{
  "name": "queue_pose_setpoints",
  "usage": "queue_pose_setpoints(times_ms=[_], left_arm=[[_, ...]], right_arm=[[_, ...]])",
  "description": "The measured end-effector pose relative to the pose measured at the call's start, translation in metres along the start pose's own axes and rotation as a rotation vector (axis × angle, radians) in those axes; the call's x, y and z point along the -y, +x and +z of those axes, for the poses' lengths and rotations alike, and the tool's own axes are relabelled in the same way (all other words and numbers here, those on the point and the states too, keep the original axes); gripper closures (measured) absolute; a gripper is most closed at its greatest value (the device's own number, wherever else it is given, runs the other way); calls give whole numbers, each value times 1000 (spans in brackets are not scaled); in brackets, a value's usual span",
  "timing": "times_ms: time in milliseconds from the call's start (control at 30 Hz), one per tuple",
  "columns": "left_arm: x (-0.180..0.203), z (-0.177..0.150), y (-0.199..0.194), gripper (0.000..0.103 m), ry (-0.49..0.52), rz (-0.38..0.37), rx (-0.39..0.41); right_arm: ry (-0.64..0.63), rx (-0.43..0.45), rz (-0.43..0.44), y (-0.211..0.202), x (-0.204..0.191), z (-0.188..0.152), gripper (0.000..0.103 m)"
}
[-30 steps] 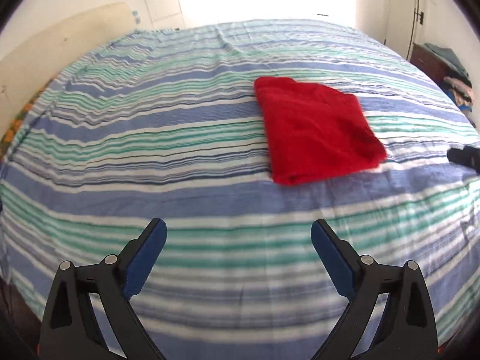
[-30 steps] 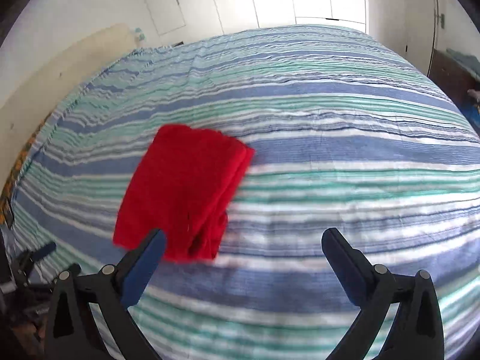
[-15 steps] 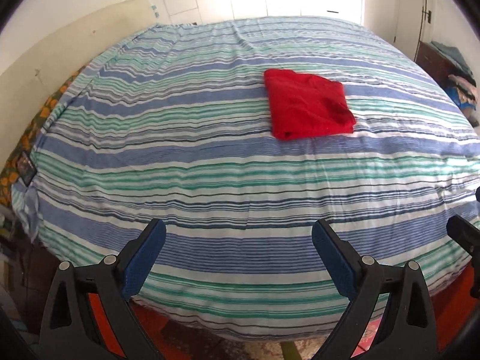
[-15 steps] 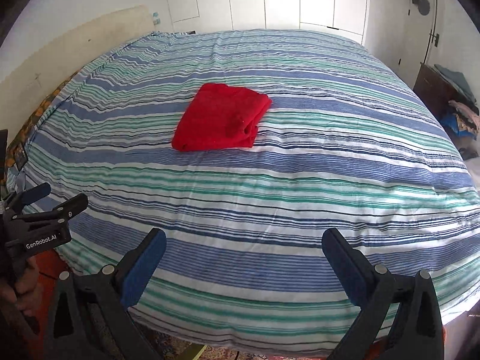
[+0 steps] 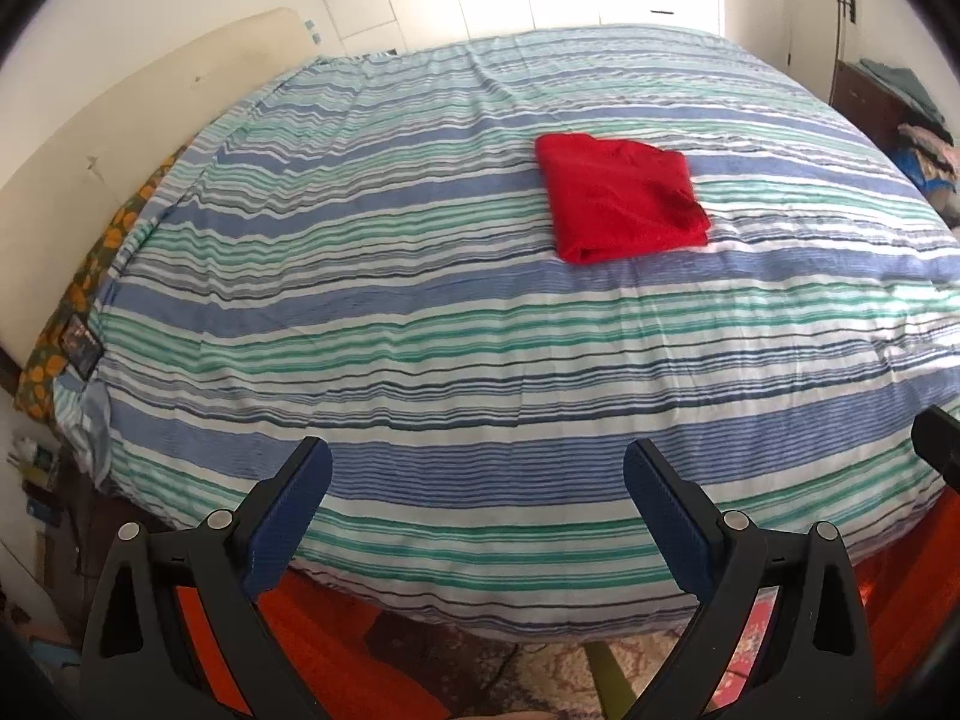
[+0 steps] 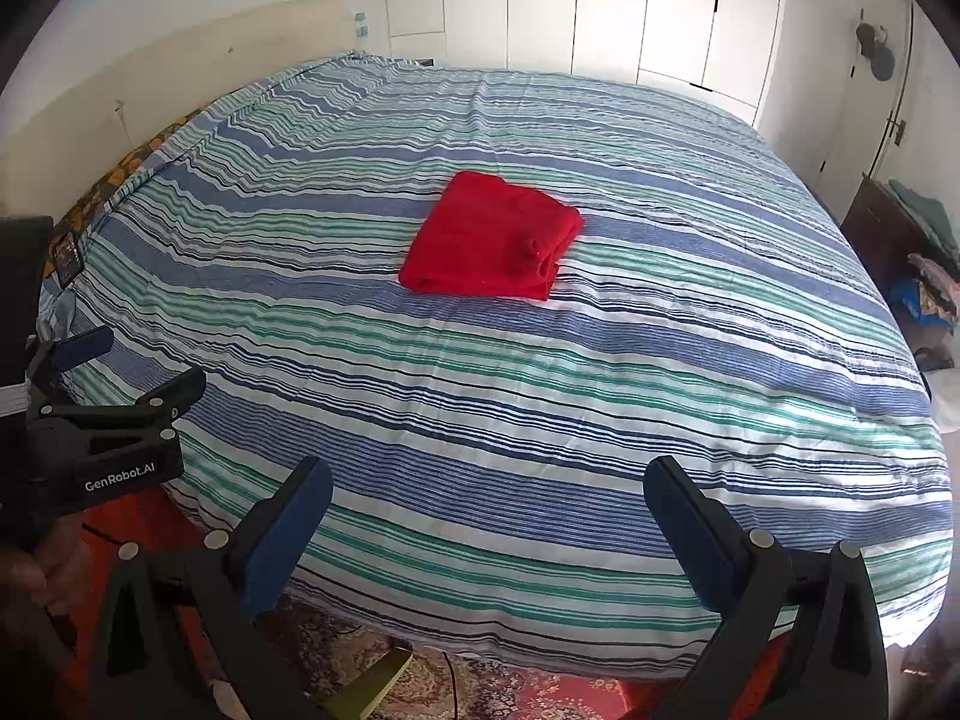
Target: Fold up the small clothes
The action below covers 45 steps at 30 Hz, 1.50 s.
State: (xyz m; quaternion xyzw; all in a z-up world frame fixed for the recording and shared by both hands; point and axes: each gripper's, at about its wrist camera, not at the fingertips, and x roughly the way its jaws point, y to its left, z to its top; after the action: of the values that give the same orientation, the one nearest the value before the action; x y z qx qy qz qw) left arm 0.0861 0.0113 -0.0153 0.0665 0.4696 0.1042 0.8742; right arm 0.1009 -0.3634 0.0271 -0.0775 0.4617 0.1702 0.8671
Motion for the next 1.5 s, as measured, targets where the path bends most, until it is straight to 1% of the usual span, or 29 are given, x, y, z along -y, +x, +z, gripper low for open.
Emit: queue_pose_setpoints(times_ms=[67, 200, 333, 500, 667, 800, 1067, 1233, 1367, 1500], left_arm=[[2, -3, -5, 5, 20, -9, -8], [1, -7, -25, 4, 41, -44, 3], [-4, -7, -41, 1, 22, -77, -2], [-12, -5, -56, 1, -13, -110, -19], [-21, -6, -60, 1, -44, -102, -50], [-24, -9, -59, 1, -43, -106, -61], [-20, -10, -64, 1, -16, -92, -47], [-14, -11, -65, 1, -8, -106, -49], [-11, -10, -66, 1, 4, -92, -37], [-10, -11, -64, 1, 7, -94, -43]], right_arm=[[3, 0, 5, -6, 1, 0, 1], [-12, -12, 16, -19, 0, -1, 1], [-39, -26, 31, -30, -4, -4, 1], [-44, -8, 57, -49, -11, -1, 1], [-71, 5, 54, -59, -21, 3, 1], [-75, -3, 62, -63, -24, 2, 1], [-37, -26, 54, -63, -13, -6, 1], [-33, -33, 49, -63, -14, -13, 1], [-28, -36, 46, -62, -16, -16, 1], [-32, -29, 32, -63, -15, -13, 1]])
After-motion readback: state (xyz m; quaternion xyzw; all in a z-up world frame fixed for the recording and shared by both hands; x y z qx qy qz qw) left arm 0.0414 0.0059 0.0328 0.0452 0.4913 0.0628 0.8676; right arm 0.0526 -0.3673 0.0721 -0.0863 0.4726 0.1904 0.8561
